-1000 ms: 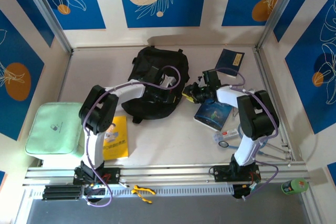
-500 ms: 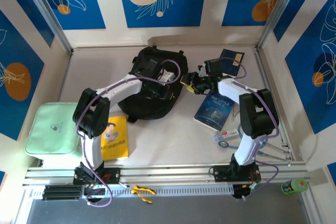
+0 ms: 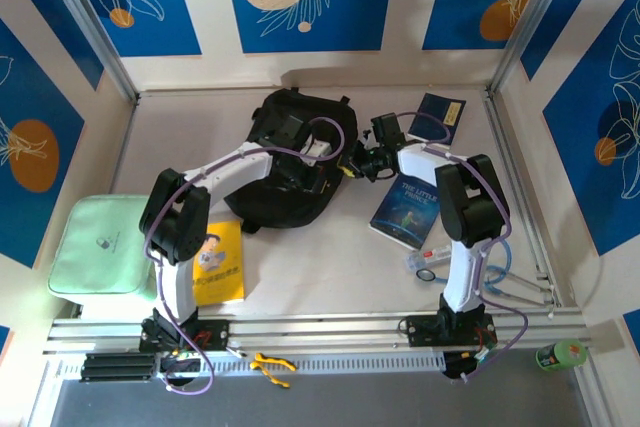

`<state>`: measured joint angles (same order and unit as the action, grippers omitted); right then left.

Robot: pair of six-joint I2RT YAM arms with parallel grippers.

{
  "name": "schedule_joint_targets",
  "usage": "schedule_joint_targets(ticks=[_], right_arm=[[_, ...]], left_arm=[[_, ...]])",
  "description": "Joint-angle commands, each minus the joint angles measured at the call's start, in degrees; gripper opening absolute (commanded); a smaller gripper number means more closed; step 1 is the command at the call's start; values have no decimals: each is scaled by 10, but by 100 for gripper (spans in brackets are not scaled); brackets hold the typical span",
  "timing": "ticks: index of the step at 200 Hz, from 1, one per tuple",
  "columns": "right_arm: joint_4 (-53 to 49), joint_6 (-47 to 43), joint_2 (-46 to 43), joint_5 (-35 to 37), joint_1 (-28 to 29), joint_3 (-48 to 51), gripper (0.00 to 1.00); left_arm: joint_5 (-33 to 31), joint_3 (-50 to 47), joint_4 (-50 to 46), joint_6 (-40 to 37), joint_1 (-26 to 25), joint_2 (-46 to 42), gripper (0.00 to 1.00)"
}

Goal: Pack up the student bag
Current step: Unzip the student bag at the top-center of the table.

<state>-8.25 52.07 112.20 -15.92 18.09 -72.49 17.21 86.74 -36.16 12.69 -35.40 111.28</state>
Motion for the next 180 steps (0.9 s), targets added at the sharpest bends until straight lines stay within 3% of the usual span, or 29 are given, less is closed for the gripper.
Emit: schedule_joint_targets(ticks=[1, 60, 138, 180], right_arm=[[-16, 12, -3, 87, -3, -13, 4], [30, 31, -28, 136, 7, 7, 4], [16, 9, -10, 116, -7, -11, 4], [36, -25, -2, 104, -17, -36, 3]], left_arm=[[-50, 11, -78, 26, -3, -43, 0], [-104, -55, -158, 17, -4, -113, 0], [-271, -66, -221, -33, 6, -107, 0], [-256, -77, -195, -58, 15, -121, 0]])
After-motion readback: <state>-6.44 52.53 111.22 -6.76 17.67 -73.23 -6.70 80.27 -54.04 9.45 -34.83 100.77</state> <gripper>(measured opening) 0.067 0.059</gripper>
